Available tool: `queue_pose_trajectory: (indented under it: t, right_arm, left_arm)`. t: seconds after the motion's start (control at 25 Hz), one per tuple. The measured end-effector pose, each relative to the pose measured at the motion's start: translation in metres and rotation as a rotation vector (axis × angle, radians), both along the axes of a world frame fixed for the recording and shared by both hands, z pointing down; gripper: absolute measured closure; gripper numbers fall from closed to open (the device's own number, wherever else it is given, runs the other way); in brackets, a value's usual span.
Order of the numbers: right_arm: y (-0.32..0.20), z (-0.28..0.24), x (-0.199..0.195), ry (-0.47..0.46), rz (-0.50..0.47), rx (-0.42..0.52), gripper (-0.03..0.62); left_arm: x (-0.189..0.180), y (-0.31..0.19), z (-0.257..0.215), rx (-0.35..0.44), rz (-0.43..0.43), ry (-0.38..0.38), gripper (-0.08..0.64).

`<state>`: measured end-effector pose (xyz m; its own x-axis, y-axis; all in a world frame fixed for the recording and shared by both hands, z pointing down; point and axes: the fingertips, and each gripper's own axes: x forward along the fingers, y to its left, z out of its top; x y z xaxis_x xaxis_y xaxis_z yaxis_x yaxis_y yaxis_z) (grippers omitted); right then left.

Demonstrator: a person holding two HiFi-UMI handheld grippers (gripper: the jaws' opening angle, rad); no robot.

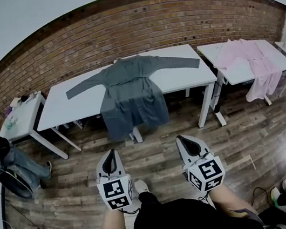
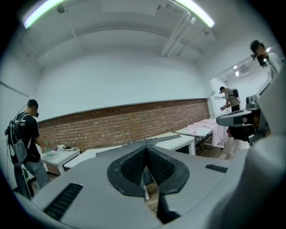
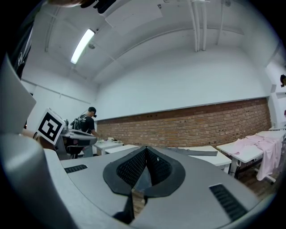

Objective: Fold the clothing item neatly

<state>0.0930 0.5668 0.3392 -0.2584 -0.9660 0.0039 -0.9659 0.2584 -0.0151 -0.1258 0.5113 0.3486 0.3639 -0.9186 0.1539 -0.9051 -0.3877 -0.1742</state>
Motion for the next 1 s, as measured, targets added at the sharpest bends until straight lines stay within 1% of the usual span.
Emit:
queue_pose_trajectory:
  t: [0.12, 0.28, 0.48, 0.6, 0.8, 1.0]
  right_arm:
    - [-0.011, 0.007, 0.000, -0.010, -0.003, -0.013, 0.591]
    - [-0.036, 0.016, -0.010, 0.012, -0.022, -0.024, 0.591]
    - [-0.077, 0.024, -0.028, 0.035, -0.036, -0.034, 0.591]
    - [-0.109, 0.031, -0.035, 0.062, -0.023, -0.049, 0.591]
    - [-0.166, 0.027, -0.051, 0.048, -0.002, -0.063, 0.591]
    - [-0.223, 0.028, -0.069, 0.048, 0.011, -0.091, 0.591]
  left_arm:
    - [0.004, -0.007, 0.007, -0.005, 0.011, -0.010, 0.565]
    - [0.003, -0.027, 0.014, -0.002, 0.012, -0.034, 0.565]
    - [-0.007, -0.061, 0.017, -0.009, 0.019, -0.023, 0.565]
    - [-0.016, -0.091, 0.019, -0.020, 0.023, -0.026, 0.565]
    - [-0.031, -0.148, 0.022, -0.052, 0.044, -0.021, 0.565]
    - [-0.041, -0.208, 0.019, -0.053, 0.073, -0.018, 0.565]
